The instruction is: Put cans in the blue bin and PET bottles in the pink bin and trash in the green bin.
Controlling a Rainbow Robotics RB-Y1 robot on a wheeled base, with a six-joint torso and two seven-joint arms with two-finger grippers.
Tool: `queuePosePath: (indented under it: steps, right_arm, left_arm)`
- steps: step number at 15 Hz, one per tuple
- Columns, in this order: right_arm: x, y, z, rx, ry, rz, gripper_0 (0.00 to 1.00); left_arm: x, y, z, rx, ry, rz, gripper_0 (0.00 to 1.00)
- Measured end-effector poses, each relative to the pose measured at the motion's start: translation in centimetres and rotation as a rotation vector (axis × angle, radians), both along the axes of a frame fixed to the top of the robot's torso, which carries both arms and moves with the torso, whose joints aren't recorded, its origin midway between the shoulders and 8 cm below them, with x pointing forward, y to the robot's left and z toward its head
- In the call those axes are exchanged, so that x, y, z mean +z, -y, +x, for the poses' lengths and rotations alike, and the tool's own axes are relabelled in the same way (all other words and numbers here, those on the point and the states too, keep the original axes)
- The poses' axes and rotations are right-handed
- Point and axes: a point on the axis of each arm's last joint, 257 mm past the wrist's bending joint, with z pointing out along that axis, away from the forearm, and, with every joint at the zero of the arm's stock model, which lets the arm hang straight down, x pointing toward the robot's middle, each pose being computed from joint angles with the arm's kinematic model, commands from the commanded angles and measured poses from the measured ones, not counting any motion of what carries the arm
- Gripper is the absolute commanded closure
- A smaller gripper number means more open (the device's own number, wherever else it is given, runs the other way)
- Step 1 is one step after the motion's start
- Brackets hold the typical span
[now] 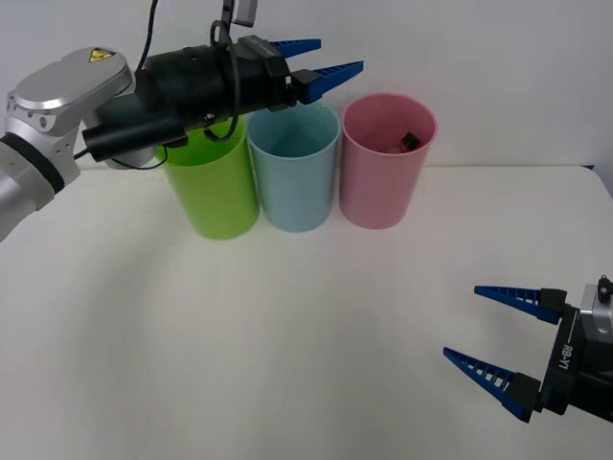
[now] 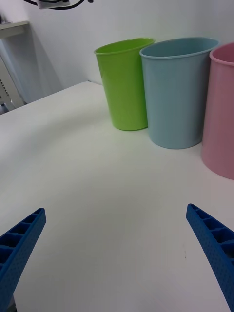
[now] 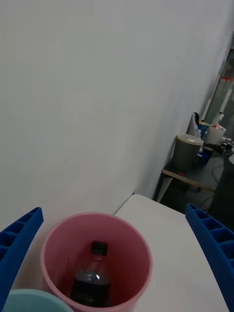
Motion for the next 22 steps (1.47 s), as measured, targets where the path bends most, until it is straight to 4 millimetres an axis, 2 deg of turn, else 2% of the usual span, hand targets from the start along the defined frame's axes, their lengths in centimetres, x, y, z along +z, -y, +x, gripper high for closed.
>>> queuePosePath:
  steps: [2, 9, 13, 22]
  right_arm:
    - [0.0, 0.0, 0.0, 0.0, 0.0, 0.0, 0.0]
    - [0.0, 0.0, 0.0, 0.0, 0.0, 0.0, 0.0]
    - [0.0, 0.0, 0.0, 0.0, 0.0, 0.0, 0.0]
    - [0.0, 0.0, 0.0, 0.0, 0.0, 0.0, 0.0]
  left_arm:
    - [-0.3, -2.8, -1.4, -0.012, 0.003, 0.016, 0.0]
    - [-3.9, -11.0, -6.9, -0.071, -0.009, 0.037, 0.0]
    - [-7.0, -15.6, -9.4, -0.055, -0.013, 0.053, 0.0]
    - [-12.7, -18.7, -16.0, -0.077, -0.072, 0.072, 0.0]
